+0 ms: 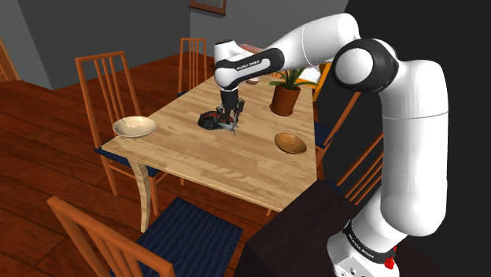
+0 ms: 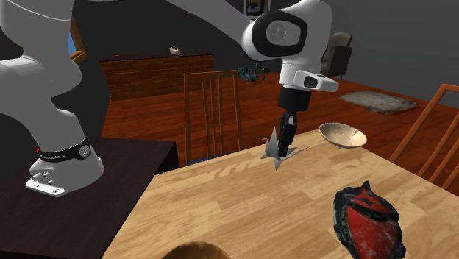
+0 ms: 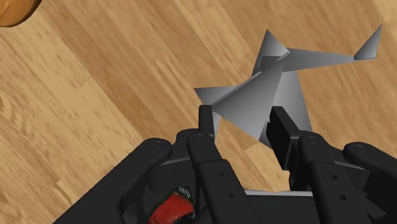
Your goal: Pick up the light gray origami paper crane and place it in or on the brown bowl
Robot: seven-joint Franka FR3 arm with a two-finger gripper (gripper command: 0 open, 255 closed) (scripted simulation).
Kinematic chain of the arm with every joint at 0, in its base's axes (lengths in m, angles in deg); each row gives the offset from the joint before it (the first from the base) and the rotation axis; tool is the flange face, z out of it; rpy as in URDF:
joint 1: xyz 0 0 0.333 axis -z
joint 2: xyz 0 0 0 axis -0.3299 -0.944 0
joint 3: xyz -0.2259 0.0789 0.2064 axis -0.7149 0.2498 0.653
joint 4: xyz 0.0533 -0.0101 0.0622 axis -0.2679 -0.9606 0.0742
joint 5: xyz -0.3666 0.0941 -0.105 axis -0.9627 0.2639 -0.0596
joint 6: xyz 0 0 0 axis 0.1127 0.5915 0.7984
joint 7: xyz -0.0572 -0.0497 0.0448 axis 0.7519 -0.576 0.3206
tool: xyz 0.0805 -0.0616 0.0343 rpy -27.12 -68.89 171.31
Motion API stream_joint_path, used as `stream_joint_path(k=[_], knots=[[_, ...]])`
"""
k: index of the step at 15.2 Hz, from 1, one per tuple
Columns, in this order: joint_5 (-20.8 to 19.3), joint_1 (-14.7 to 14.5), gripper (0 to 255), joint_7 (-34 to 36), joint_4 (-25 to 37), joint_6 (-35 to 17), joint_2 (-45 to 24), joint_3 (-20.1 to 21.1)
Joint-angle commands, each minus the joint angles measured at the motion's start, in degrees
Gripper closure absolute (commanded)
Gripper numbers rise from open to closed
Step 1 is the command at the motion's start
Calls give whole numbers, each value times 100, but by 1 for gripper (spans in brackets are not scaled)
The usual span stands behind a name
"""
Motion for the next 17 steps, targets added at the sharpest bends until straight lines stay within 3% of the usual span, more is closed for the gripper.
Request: stream_joint_path(k=[1, 9, 17], knots=[[-6, 164, 255, -176, -358, -155, 244, -52], [-55, 782, 255, -892, -1694, -788, 1124, -317], [-114, 1403, 255, -1749, -2531, -1255, 1706, -671]])
